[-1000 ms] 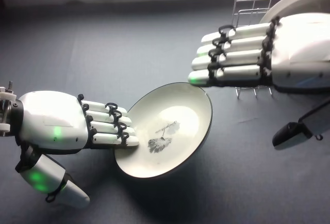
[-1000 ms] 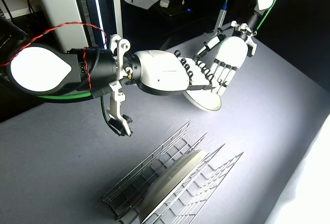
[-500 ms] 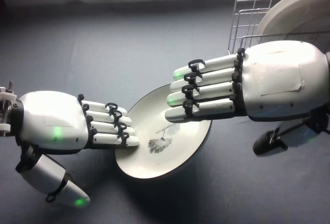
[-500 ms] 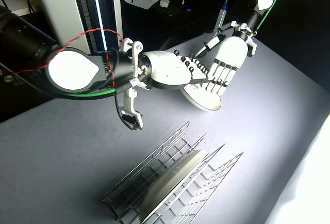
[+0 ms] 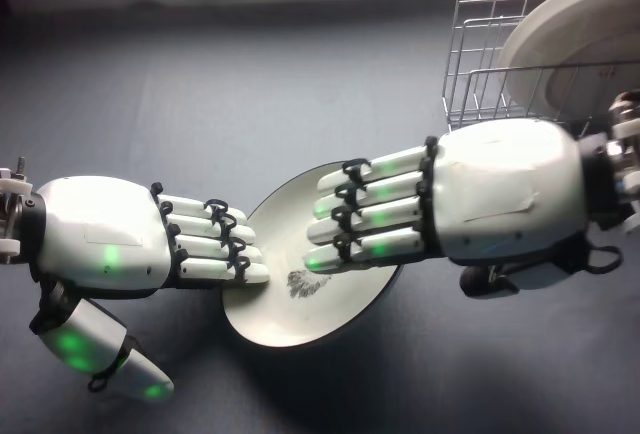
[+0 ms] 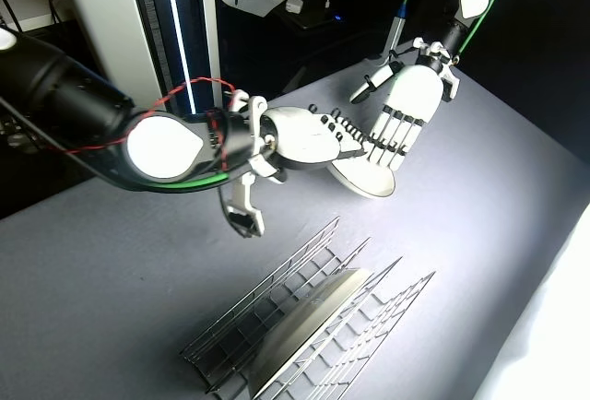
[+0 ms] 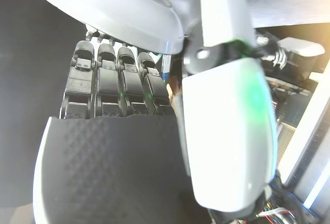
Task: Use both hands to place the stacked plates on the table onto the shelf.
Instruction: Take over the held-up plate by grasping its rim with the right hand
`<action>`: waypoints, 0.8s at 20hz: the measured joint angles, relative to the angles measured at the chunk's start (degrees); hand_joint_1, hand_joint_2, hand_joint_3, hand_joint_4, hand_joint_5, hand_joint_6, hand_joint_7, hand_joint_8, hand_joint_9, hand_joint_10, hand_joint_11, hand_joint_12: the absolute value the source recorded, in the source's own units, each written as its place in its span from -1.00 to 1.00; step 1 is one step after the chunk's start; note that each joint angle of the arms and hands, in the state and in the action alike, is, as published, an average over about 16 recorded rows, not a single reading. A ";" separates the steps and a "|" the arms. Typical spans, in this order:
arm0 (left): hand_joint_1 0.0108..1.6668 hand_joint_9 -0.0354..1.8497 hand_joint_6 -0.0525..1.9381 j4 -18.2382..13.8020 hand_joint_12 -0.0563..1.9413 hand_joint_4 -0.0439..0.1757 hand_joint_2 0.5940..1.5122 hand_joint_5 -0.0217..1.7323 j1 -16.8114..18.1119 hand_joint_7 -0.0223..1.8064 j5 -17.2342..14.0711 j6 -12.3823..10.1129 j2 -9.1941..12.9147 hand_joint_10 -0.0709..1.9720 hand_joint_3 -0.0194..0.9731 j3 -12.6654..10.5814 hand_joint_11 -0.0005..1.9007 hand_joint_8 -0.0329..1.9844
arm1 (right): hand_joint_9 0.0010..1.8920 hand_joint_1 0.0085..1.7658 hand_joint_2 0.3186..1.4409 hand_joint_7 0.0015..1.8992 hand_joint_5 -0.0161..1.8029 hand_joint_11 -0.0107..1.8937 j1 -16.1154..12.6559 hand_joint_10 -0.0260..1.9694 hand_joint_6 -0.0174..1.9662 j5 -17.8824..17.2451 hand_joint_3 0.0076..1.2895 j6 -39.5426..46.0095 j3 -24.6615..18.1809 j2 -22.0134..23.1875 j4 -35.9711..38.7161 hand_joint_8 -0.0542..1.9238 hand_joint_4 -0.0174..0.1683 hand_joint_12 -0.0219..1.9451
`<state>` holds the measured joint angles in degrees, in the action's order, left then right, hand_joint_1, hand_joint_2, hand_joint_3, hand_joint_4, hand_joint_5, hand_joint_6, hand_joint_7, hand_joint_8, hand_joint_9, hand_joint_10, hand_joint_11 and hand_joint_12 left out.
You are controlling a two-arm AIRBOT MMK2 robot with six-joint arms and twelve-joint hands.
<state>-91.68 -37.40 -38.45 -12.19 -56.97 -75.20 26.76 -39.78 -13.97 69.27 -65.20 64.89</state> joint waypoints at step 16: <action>-1.00 -0.99 -0.98 -0.47 -0.99 -0.70 0.15 -0.98 0.31 -0.97 0.11 -0.08 -0.06 -0.96 -0.93 -0.02 -0.99 -0.97 | -0.98 0.62 0.23 -0.99 -0.96 -0.97 -0.95 -0.96 -0.96 8.10 -0.99 -0.31 3.20 -8.92 -2.61 -0.94 -0.79 -0.96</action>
<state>-92.15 -37.09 -38.34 -12.27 -57.03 -75.22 25.81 -31.68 -14.28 72.46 -74.13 62.28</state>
